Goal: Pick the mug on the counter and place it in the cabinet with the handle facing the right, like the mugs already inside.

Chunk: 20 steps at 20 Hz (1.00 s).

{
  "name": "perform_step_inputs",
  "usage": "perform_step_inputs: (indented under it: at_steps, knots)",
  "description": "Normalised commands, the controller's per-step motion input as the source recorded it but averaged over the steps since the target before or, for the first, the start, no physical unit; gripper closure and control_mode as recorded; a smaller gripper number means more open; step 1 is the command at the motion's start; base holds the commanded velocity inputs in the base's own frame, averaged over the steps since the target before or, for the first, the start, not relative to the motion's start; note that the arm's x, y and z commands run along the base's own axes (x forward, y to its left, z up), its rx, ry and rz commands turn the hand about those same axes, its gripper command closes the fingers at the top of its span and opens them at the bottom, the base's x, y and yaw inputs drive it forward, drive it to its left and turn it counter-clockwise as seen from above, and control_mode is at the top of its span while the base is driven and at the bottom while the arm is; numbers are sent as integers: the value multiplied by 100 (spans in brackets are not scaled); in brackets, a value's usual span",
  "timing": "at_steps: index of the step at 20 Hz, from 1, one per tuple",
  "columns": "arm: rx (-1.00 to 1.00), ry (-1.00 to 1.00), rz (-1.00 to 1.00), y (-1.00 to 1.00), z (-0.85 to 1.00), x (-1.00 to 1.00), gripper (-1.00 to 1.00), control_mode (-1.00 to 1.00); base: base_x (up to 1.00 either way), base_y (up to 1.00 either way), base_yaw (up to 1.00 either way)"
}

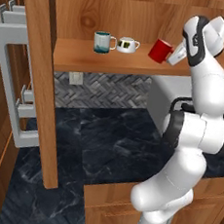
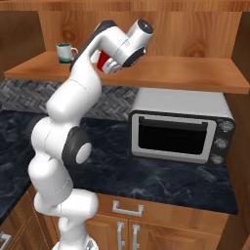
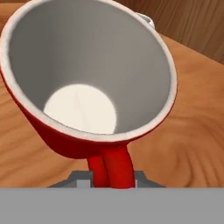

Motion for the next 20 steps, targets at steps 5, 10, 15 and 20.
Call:
perform_step_inputs:
  at_steps: [5,10,15,20]
  knots:
    - [0,0,2,0,-17,33,100,-100,0,0,0]
    - [0,0,2,0,-18,31,100,-100,0,0,0]
    - [0,0,2,0,-21,33,-100,-100,0,0,0]
    - [0,0,3,0,-16,5,-100,-100,0,0,0]
